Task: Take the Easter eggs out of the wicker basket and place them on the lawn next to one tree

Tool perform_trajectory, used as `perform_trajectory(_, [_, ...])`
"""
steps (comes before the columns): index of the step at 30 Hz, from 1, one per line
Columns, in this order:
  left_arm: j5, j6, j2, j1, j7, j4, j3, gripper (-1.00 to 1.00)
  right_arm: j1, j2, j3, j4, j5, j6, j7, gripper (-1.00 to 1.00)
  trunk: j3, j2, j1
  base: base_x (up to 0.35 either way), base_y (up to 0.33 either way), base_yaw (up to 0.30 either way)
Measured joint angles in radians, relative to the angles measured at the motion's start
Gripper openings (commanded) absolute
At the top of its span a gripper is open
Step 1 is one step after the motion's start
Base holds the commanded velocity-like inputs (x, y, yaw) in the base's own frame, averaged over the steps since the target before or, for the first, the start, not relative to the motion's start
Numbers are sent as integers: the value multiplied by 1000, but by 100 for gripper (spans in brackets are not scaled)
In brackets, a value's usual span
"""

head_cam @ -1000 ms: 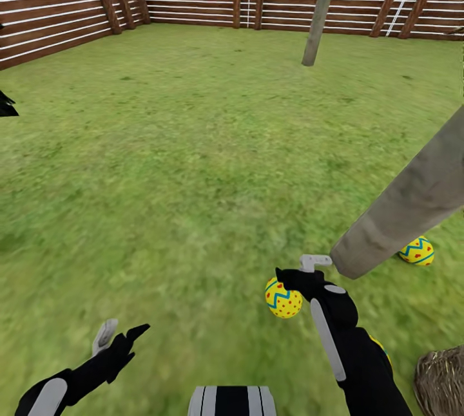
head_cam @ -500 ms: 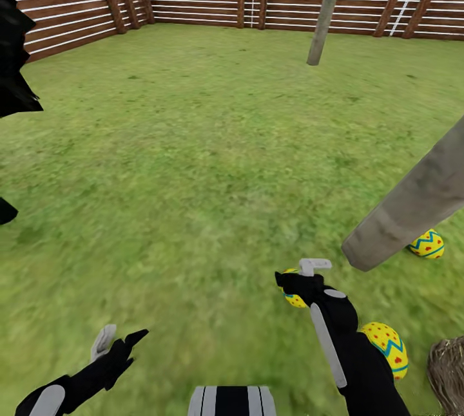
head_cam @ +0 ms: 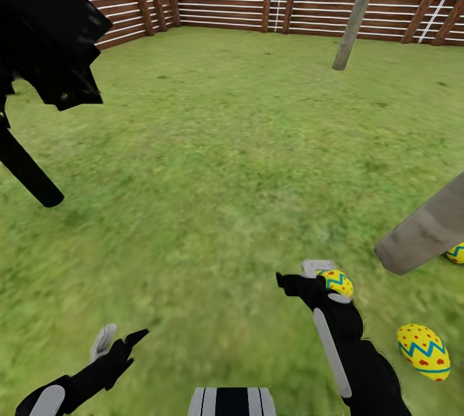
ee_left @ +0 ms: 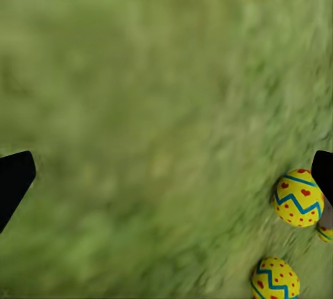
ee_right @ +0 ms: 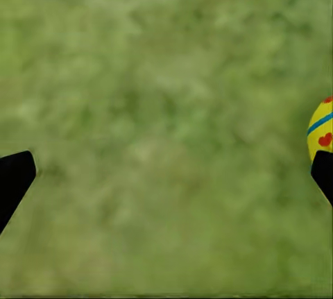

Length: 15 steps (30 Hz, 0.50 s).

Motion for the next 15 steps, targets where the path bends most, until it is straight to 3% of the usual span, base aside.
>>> perform_trajectory(6, [0,0,0,0,0,0,-1,100,42,0,19,-30,2,1,0,100,8,0,0,-117,265,128])
perform_trajectory(15, [-2,0,0,-1,-2,-17,-2,100,50,-2,33,-39,7,2,1,100,43,2,-3,-21,46,57])
